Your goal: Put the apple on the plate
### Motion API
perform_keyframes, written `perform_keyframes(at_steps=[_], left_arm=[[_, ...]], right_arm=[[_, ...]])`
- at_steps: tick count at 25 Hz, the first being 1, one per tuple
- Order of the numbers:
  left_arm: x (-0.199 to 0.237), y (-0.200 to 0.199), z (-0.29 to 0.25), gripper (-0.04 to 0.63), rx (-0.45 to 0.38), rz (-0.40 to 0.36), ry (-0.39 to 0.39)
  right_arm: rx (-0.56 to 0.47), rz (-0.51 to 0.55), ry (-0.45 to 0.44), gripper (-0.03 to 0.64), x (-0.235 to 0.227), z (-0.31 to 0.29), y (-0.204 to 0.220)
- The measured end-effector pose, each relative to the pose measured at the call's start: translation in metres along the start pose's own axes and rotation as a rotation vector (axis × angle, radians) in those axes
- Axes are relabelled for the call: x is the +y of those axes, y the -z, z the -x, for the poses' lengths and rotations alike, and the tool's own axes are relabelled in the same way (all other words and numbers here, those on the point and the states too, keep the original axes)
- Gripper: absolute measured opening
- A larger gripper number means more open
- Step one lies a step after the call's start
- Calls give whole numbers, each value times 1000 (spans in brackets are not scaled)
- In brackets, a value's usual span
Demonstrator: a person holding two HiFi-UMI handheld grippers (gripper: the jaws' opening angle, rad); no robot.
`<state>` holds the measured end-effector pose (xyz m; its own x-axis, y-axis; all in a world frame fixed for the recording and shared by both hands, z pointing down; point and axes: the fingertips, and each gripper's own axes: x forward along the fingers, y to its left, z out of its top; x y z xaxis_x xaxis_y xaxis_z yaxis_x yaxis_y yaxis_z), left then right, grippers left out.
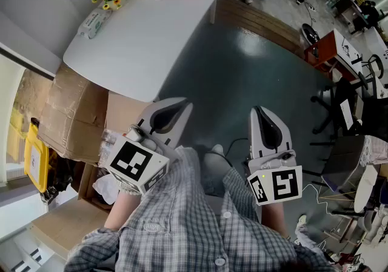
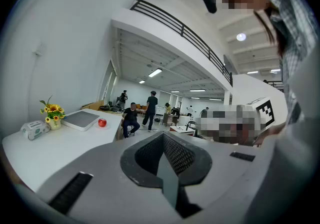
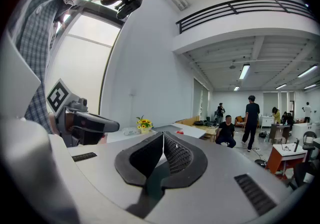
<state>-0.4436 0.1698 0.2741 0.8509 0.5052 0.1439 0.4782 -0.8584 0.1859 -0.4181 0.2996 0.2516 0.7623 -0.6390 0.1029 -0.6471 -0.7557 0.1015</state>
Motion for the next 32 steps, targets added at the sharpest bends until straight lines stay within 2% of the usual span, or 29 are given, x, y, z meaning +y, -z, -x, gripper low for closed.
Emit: perform_keyframes(at_steps=[16, 22, 32], left_arm=[[4, -3, 4, 9, -6, -1, -8], [2, -4, -2, 9, -7, 3, -16], [24, -14, -35, 9, -19, -12, -97]], right_arm=[[-14, -21, 24, 25, -2, 1, -3], [2, -26, 38, 25, -15, 2, 3], [-13, -32, -40, 25, -47, -48, 10]])
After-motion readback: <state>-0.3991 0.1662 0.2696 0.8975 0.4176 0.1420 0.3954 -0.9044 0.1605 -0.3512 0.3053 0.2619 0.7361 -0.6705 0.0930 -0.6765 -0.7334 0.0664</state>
